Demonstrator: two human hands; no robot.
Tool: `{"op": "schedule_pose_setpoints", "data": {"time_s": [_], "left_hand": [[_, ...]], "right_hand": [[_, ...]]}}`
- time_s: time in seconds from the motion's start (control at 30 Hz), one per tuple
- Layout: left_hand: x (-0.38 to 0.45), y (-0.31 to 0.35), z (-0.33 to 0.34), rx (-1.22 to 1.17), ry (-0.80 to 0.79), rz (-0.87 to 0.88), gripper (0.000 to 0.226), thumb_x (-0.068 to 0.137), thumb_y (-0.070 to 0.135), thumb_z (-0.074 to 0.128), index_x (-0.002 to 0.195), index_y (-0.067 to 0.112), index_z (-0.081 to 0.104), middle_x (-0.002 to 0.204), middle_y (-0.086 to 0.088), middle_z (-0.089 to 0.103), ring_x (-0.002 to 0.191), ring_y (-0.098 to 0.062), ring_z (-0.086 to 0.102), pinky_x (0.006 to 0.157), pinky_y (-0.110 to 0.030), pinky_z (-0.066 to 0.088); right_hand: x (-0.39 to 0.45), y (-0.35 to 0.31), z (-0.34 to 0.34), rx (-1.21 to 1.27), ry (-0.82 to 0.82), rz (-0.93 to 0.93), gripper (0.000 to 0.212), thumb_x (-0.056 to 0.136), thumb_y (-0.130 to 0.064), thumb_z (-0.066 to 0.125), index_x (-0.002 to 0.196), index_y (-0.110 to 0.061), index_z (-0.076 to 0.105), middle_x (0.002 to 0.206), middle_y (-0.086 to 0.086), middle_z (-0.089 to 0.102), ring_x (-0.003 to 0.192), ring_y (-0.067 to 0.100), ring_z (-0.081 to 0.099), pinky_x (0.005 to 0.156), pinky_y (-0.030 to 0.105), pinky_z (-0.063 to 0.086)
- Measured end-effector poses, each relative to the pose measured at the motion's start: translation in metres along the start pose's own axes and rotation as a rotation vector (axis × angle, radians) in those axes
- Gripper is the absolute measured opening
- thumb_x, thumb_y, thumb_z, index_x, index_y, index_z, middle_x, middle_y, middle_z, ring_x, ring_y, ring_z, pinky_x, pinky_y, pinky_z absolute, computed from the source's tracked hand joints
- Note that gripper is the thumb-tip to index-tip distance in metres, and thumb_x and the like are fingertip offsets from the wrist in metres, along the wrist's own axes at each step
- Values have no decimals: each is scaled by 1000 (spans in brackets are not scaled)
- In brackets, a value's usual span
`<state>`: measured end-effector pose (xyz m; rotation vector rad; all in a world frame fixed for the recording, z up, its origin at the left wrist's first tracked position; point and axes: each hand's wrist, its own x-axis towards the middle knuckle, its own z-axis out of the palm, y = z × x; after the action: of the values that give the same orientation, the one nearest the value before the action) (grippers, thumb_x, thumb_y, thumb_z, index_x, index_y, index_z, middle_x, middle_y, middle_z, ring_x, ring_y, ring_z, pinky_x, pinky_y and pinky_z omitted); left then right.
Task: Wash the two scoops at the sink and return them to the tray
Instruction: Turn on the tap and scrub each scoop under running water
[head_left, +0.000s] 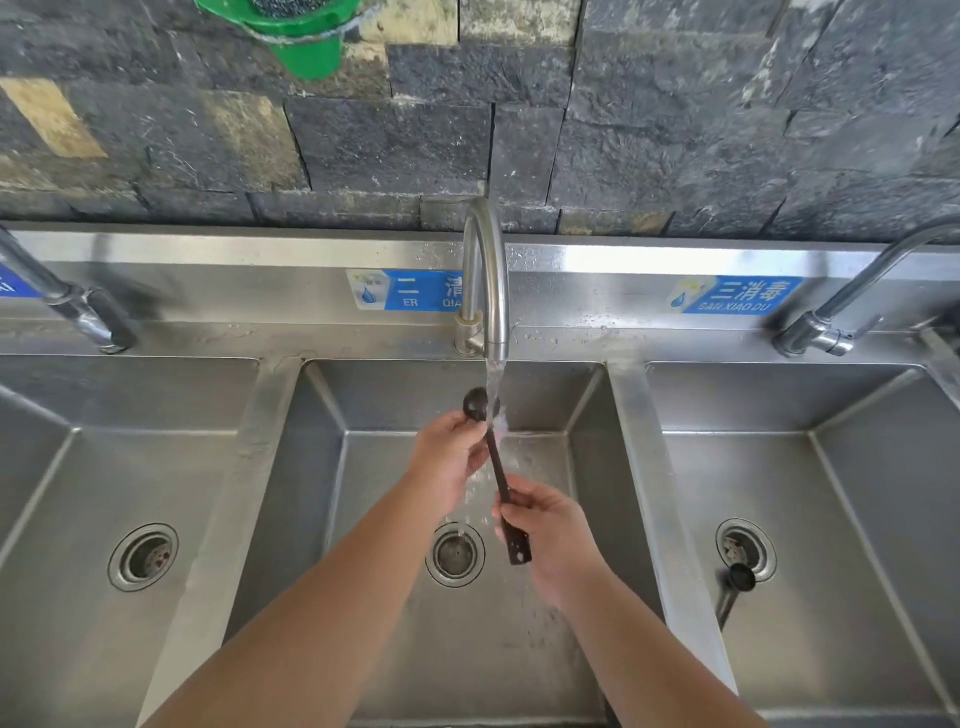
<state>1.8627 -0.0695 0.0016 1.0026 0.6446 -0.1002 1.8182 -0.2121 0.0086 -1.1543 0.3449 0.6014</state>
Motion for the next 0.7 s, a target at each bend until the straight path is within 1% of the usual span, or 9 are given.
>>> {"op": "schedule_pose_setpoints", "data": {"time_s": [0.07,0.13,0.23,0.33,0.43,0.5,0.57,0.63,0.7], "left_hand": [[1,5,-1,64,-8,31,16,90,1,58,98,9,69,82,-7,70,78,-20,62,71,-28,50],[2,12,0,96,1,49,17,91,4,58,100,11,70,84,-9,68,74,-20,59,67,-29,47],[5,24,0,121,15,93,20,91,3,58,98,15,71,80,-6,71,68,-17,60,62,-28,43],[6,32,-1,156,1,136,27,89,0,58,112,9,69,81,-12,68,59,-14,52,53,-26,35],[6,43,-2,128,-36,150,27,88,-1,58,107,12,71,84,-14,70,56,-13,52,54,-26,33],[7,49,-2,122,-55,147,24,88,0,59,101,13,74,87,-12,72,63,-16,55,57,-26,36],[9,53,-1,130,-52,139,25,87,0,59,95,18,76,90,-11,74,74,-22,55,65,-30,40],[11,55,-1,122,-40,139,26,88,2,58,95,20,76,94,-12,73,83,-27,55,72,-37,42],[11,57,-1,100,-33,157,27,89,4,58,93,24,76,91,-8,73,85,-27,52,67,-35,40]], "right_hand": [[12,-10,10,-4,-27,-18,34,83,22,53,100,-1,71,79,16,62,64,21,57,61,28,49],[25,-21,21,-4,-46,-41,37,83,23,51,108,2,69,78,13,66,63,19,59,60,26,49],[44,-36,33,14,-80,-53,36,84,22,50,106,0,69,72,6,73,58,15,63,54,22,51],[57,-48,42,-7,-146,-58,35,85,20,48,111,7,66,69,7,70,58,19,55,53,23,46],[64,-57,52,-4,-185,-61,33,85,19,47,97,0,71,68,9,70,60,21,58,59,27,47],[69,-63,57,22,-198,-58,34,86,19,46,95,-1,71,70,10,72,64,23,65,62,29,53],[73,-69,62,52,-219,-40,32,88,17,45,103,2,68,78,11,74,68,23,70,60,31,57],[76,-74,67,57,-245,-25,29,91,14,45,108,4,67,84,12,74,73,25,70,61,34,58],[79,-78,71,53,-243,-16,27,91,12,47,103,2,69,82,11,75,71,24,71,59,34,58]]}}
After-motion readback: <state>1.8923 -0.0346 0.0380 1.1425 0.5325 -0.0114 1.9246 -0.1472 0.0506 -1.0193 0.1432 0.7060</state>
